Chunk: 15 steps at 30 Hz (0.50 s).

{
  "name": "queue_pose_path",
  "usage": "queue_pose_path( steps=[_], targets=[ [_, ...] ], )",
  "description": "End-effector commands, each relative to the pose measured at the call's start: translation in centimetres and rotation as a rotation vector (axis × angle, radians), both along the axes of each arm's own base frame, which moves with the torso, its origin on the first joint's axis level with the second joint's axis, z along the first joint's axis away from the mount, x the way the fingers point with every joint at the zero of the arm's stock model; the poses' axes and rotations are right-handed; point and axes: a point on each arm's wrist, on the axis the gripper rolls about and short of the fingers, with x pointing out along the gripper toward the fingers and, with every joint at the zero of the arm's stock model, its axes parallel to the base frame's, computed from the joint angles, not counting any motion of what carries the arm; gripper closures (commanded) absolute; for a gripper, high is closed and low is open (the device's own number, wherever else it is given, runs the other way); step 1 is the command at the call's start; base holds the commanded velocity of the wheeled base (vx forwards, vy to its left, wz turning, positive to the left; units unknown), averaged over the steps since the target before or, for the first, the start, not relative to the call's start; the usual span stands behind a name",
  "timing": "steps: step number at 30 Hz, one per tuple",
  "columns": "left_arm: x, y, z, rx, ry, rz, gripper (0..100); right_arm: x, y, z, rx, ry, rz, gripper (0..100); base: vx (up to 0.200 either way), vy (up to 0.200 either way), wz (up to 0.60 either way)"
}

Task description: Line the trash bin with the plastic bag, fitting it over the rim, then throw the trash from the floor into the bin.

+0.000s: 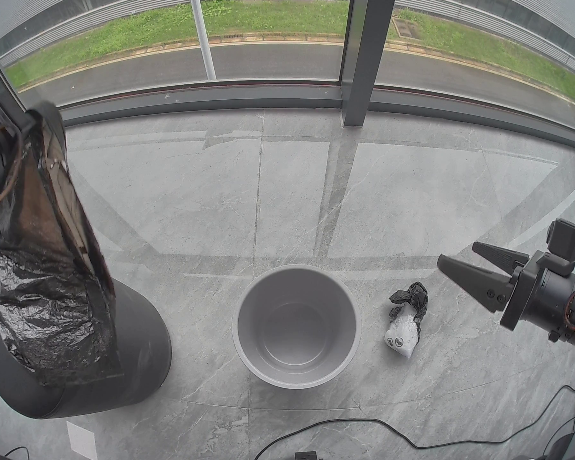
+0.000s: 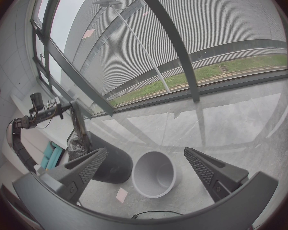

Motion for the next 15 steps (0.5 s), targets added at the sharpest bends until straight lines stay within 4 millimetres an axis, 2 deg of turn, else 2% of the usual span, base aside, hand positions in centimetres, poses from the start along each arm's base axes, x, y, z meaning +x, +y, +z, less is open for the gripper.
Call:
queue_pose_path(
  steps=[1, 5, 7, 13, 15],
  targets=[
    [-3.4, -0.2, 3.4, -0.108, -0.123, -0.146, 100, -1.0, 1.0, -0.4, -0.003, 0.014, 0.076, 0, 0.0, 0.0, 0.0],
    [-3.8, -0.3, 3.7, -0.124, -0.134, -0.169, 100, -1.0, 1.0, -0.6, -0.01, 0.023, 0.077, 0, 0.0, 0.0, 0.0],
    [-4.8, -0.1, 4.4, -0.172, -0.158, -0.207, 100, -1.0, 1.0, -0.8, -0.013, 0.026, 0.079, 0, 0.0, 0.0, 0.0],
    [-5.3, -0.4, 4.0, -0.208, -0.144, -0.282, 100, -1.0, 1.1, -0.9, -0.018, 0.03, 0.088, 0, 0.0, 0.0, 0.0],
    [-5.6, -0.6, 3.8, -0.228, -0.126, -0.369, 100, -1.1, 1.5, -1.0, -0.022, 0.034, 0.111, 0, 0.0, 0.0, 0.0]
  ],
)
